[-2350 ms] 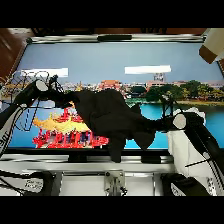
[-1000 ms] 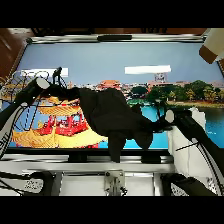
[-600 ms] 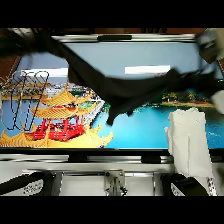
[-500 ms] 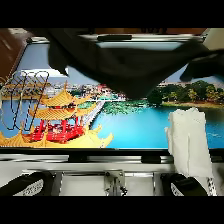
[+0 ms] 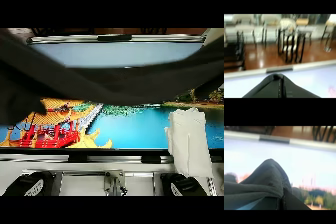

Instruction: Fold the shirts.

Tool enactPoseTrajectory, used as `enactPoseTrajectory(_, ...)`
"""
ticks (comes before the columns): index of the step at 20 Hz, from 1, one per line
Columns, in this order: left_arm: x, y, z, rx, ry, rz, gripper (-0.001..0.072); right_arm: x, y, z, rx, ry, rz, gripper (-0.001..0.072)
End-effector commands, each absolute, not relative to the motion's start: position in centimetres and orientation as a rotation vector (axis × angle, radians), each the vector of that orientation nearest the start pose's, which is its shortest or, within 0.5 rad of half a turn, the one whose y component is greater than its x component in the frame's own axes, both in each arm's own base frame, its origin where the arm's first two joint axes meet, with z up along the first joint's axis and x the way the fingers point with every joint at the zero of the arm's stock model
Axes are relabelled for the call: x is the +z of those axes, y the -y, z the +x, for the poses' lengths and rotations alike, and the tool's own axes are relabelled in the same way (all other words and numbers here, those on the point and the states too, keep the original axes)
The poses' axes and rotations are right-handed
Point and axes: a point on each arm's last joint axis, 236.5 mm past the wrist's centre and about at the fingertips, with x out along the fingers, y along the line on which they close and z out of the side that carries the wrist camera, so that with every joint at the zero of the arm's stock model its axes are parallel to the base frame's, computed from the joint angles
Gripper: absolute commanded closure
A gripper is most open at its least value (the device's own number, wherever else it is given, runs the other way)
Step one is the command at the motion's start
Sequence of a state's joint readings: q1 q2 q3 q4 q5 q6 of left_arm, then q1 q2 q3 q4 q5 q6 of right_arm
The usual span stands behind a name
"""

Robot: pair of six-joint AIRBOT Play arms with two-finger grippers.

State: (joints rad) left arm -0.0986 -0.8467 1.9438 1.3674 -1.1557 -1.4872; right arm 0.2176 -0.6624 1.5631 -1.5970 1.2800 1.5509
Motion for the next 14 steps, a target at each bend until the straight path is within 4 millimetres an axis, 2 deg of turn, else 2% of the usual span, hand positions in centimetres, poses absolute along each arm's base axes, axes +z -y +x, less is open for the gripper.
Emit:
enactPoseTrajectory(1, 39.7, 5.0, 28.3, -0.196, -0.413, 0.04, 0.0679, 27.6, -4.9, 25.4, 0.188, -0.795, -0.117, 0.0633)
enactPoseTrajectory(3, 31.2, 5.3, 30.2, -0.202, -0.636, 0.041, 0.0679, 21.0, -5.1, 26.2, 0.185, -0.992, -0.143, 0.0633)
enactPoseTrajectory(5, 23.3, 5.6, 32.0, -0.203, -0.785, 0.029, 0.0679, 14.2, -5.1, 27.5, 0.19, -1.112, -0.198, 0.0633)
enactPoseTrajectory(6, 20.1, 6.2, 32.9, -0.217, -0.82, 0.006, 0.0679, 11.1, -4.6, 28.7, 0.174, -1.131, -0.235, 0.0632)
enactPoseTrajectory(8, 14.6, 7.9, 34.8, -0.251, -0.859, -0.077, 0.0679, 6.7, -3.8, 31.8, 0.136, -1.121, -0.295, 0.0632)
enactPoseTrajectory(9, 12.3, 8.7, 35.9, -0.262, -0.877, -0.125, 0.0679, 5.4, -3.9, 33.7, 0.117, -1.1, -0.293, 0.0633)
enactPoseTrajectory(11, 9.0, 9.9, 38.3, -0.269, -0.904, -0.21, 0.0679, 4.3, -4.4, 37.6, 0.079, -1.027, -0.249, 0.0632)
enactPoseTrajectory(14, 6.1, 10.9, 42.7, -0.246, -0.873, -0.326, 0.0679, 4.1, -6.1, 43.1, 0.048, -0.881, -0.108, 0.0632)
